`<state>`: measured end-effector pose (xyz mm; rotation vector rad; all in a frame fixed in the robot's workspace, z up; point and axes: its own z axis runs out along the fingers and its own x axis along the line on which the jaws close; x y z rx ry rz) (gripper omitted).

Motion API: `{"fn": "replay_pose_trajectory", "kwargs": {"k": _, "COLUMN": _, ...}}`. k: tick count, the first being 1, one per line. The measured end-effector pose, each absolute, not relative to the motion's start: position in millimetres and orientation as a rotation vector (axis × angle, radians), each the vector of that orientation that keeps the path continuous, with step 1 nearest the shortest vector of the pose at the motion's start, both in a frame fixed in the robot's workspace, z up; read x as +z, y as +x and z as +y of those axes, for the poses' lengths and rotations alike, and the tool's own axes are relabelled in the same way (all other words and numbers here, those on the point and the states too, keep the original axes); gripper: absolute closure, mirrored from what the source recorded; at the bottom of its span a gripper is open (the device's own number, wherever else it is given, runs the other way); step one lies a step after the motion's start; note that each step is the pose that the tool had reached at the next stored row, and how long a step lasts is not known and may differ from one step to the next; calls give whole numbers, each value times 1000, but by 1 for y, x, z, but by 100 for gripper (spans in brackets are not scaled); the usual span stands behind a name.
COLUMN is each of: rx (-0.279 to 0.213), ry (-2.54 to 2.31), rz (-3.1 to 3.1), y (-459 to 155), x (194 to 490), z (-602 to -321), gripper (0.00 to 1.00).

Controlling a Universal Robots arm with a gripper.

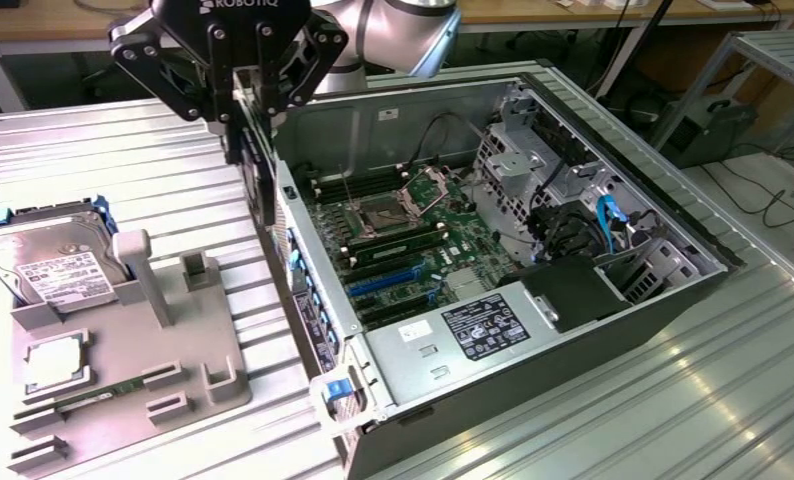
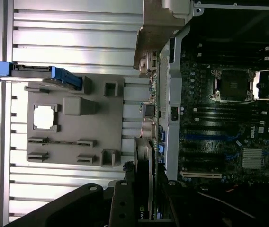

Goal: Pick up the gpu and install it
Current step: 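Pick up the gpu and move the gpu toward the slot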

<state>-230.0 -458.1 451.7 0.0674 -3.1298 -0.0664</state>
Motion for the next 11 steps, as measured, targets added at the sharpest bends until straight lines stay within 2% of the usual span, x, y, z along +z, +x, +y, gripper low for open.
{"fn": "replay_pose_trajectory", "kwargs": {"k": 11, "rx": -66, "ry": 67, "rz": -3130, "y": -218, "x": 452, "z": -458, "gripper": 73}}
